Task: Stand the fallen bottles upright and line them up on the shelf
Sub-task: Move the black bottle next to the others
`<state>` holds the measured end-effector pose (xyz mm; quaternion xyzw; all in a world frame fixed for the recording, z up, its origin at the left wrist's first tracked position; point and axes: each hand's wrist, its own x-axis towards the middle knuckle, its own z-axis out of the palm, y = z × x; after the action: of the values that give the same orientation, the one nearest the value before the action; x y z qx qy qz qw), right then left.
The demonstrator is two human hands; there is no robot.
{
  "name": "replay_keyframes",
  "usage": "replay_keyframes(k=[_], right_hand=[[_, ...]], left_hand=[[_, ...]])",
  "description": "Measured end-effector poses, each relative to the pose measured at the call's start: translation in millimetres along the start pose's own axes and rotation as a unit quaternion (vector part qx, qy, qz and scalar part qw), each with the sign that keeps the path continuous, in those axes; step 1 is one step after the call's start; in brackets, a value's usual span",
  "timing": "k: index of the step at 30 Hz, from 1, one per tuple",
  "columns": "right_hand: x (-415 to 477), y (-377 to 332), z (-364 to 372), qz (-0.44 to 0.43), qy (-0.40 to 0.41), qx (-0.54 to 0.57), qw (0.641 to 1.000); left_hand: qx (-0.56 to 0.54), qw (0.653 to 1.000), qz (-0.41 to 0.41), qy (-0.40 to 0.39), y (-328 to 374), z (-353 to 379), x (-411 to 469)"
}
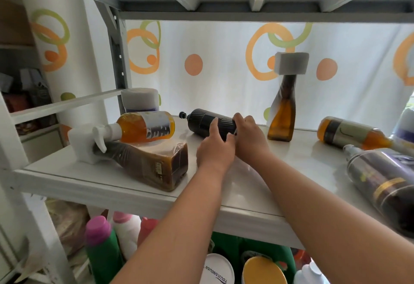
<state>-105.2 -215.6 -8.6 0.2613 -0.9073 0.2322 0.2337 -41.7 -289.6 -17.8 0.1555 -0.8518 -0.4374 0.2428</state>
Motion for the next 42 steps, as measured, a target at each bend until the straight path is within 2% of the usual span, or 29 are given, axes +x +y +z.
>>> replay_keyframes(k=[5, 11, 19, 25, 32, 42], right_hand=[[-27.1, 7.6, -22.0, -0.017, 0.000, -0.044, 0.999], [-62.6, 15.6, -49.1, 0.003, -0.005, -0.078, 0.997], [-104.3, 27.0, -86.5, 0.002, 0.024, -0.151, 0.988], [-127.1, 26.2, -108.6, 0.008, 0.005, -0.131, 0.991], [-149.5, 30.1, -121.0, 0.009, 0.020, -0.188, 0.982], [-174.5, 37.7, -138.4, 0.033, 0.061, -0.257, 0.964]], left_hand=[[0.036, 0.999, 0.006, -0.039, 2.9, -1.4, -6.5], [0.099, 0.989, 0.022, -0.106, 13.7, 4.2, -24.9], [0.166, 0.977, 0.096, -0.094, 31.6, 9.5, -61.7], [0.121, 0.978, 0.124, -0.113, 34.1, 11.4, -74.7], [0.031, 0.974, 0.144, -0.172, 34.2, 16.2, -84.4], [-0.038, 0.956, 0.158, -0.245, 51.2, 39.2, -96.3]])
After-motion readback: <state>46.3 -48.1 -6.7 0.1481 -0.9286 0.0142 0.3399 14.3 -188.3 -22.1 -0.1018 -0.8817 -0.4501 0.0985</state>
